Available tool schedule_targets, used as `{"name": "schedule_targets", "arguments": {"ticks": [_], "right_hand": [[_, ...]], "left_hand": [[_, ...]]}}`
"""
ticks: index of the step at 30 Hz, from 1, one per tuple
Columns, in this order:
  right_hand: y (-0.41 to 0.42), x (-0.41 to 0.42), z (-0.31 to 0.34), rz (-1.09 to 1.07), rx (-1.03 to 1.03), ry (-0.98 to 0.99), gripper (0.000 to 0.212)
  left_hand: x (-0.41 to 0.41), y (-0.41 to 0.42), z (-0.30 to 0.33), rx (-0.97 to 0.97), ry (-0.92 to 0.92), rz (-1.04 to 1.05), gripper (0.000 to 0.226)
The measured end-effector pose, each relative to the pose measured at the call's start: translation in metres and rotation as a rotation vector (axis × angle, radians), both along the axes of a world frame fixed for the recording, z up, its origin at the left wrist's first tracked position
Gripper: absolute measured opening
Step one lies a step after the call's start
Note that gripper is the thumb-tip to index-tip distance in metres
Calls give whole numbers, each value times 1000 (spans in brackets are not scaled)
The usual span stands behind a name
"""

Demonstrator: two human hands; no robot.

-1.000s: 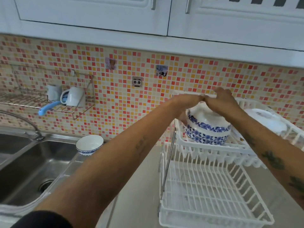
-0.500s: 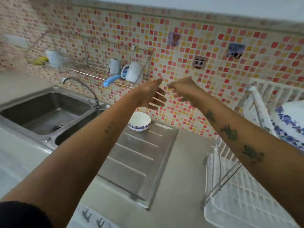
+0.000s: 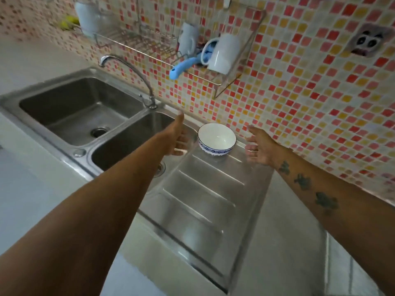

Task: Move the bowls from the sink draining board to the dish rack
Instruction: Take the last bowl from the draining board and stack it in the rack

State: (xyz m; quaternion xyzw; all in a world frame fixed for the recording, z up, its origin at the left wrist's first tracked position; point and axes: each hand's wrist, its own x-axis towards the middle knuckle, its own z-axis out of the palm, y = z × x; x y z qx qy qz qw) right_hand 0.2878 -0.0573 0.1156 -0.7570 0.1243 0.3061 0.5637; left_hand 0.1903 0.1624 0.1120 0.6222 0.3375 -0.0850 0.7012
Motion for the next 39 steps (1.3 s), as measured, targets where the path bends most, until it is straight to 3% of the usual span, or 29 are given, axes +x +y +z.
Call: {"name": "schedule_targets", "arguments": {"ticks": [9, 16, 22, 25, 30, 34, 39], "right_hand": [[39, 77, -87, -66, 7, -170, 59], [57, 100, -135, -139, 172, -32, 51], [61, 97, -132, -213, 246, 22, 66], [52, 87, -117, -256, 271, 26, 66], [27, 40, -70, -361, 341, -33, 46], [-4, -26, -11, -453, 376, -66, 38], [-54, -116, 80, -412, 453, -149, 38]], "left_hand": [[84, 5, -72, -59, -96, 33, 76], [131, -5, -116, -175, -101, 3, 80], [142, -16, -123, -259, -137, 18, 84], [132, -23, -111, -293, -141, 43, 82], [84, -45, -67, -402, -239, 45, 75], [27, -74, -16, -450, -346, 55, 70], [-55, -126, 65, -424, -484, 73, 63]]}}
